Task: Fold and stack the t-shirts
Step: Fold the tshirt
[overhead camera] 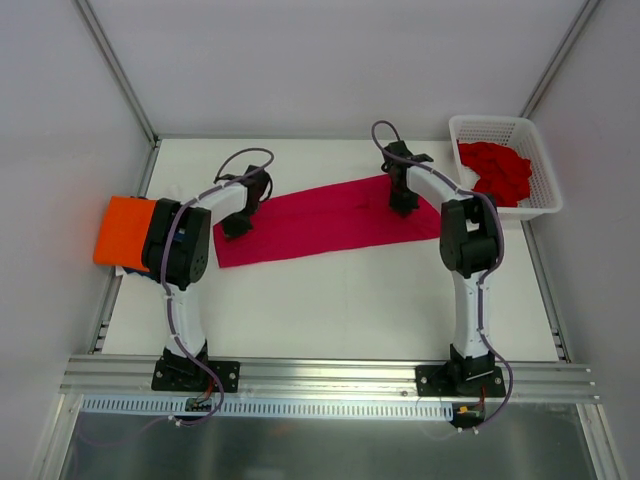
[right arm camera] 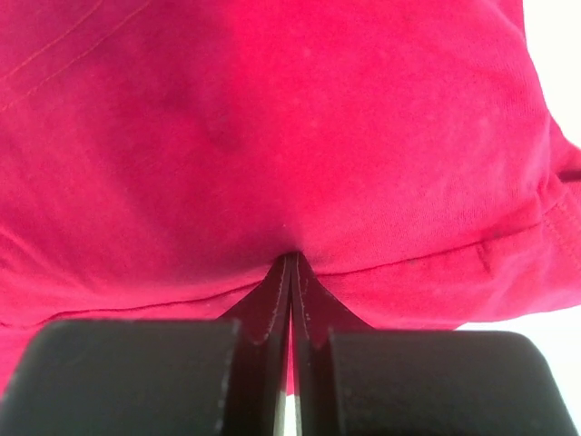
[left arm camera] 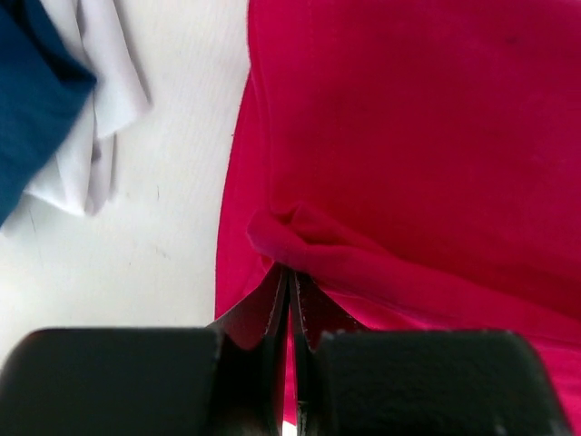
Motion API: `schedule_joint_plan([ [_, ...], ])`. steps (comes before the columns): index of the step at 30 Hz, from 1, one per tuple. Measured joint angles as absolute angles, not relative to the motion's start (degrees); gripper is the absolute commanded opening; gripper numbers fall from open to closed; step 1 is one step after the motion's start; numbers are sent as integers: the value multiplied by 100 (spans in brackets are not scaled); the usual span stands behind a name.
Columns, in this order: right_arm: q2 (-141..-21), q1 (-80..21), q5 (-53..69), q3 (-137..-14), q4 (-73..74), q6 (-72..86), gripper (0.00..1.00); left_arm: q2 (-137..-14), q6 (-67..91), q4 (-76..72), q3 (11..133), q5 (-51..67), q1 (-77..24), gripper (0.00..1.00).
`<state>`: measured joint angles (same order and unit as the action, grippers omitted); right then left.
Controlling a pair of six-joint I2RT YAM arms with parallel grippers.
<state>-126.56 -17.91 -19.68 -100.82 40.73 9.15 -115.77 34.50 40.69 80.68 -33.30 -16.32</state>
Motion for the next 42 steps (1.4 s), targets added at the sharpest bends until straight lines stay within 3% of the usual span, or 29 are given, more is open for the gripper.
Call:
schedule_joint_plan([
  [8,-13063,-1691,-1859,-10790,4359,921,0,-10792,4066,4117,6934,-3277,-2268,0],
  [24,-13817,-1551,-1675,-12125,4703,572,1,-9415,6241,4237,5033,-3546,-4713,0],
  [37,-14145,-1415,-952,-12733,4600,143,1,-10254,7428,5393,5874,-3398,-6788,0],
  [42,-14226,-1323,-493,-12892,4475,27,6,-10656,7710,5640,6545,-3035,-7500,0],
])
